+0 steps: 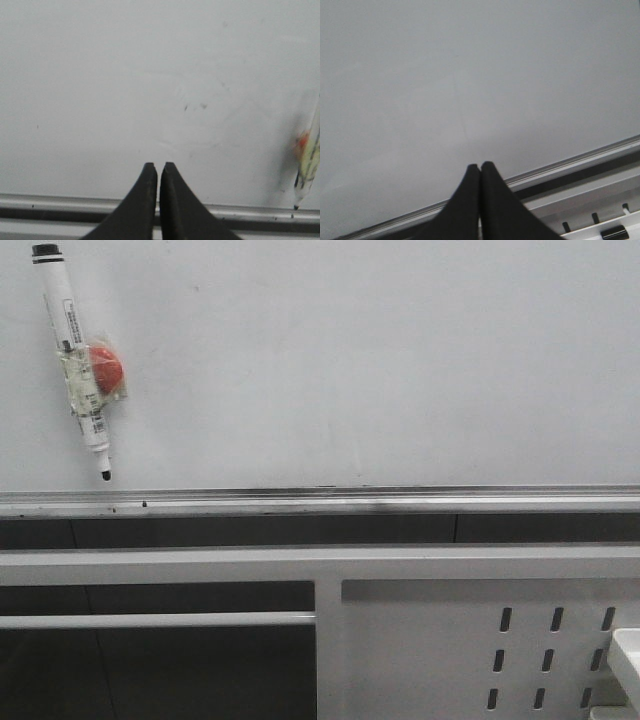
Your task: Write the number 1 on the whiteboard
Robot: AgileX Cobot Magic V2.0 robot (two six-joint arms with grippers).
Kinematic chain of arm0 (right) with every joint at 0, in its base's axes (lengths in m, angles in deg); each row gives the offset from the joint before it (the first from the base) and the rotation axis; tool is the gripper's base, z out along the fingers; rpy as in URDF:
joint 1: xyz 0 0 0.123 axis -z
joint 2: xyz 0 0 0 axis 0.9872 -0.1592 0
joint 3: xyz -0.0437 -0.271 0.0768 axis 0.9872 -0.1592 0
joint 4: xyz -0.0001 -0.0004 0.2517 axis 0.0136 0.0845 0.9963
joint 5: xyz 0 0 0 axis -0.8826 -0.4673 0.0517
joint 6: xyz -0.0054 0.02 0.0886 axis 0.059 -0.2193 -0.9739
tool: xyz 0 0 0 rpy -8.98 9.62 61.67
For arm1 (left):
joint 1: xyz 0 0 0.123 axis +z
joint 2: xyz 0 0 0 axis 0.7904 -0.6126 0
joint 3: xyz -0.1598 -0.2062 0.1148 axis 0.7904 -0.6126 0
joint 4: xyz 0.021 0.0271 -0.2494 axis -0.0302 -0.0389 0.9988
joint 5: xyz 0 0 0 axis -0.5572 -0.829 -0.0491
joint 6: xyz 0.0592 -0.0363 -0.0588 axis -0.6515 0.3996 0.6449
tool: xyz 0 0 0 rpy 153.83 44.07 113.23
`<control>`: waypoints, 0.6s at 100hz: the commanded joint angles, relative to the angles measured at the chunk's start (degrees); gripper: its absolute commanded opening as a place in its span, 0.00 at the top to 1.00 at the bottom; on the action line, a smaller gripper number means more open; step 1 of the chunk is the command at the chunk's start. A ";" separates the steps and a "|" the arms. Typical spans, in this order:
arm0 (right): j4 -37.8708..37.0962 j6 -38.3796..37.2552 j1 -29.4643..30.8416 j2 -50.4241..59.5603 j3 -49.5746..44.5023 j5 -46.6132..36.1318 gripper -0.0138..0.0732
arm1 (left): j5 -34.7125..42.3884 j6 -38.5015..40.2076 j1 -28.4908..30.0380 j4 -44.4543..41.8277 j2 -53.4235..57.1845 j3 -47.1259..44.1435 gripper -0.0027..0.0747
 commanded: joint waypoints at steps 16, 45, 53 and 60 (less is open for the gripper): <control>2.04 0.83 0.25 -5.90 7.19 -6.33 0.92 | 13.89 -0.10 0.10 2.58 -6.04 8.38 0.99; 2.34 3.34 0.25 -6.31 9.33 0.85 0.92 | 17.21 -0.10 0.10 2.98 -6.52 8.28 0.99; 2.34 10.74 0.25 -7.78 11.82 5.04 0.92 | 17.21 -0.10 -0.70 3.10 -6.92 8.28 0.93; 2.34 12.61 -0.26 -9.97 12.80 6.79 0.92 | 17.21 -0.10 -1.97 3.10 -7.67 8.28 0.78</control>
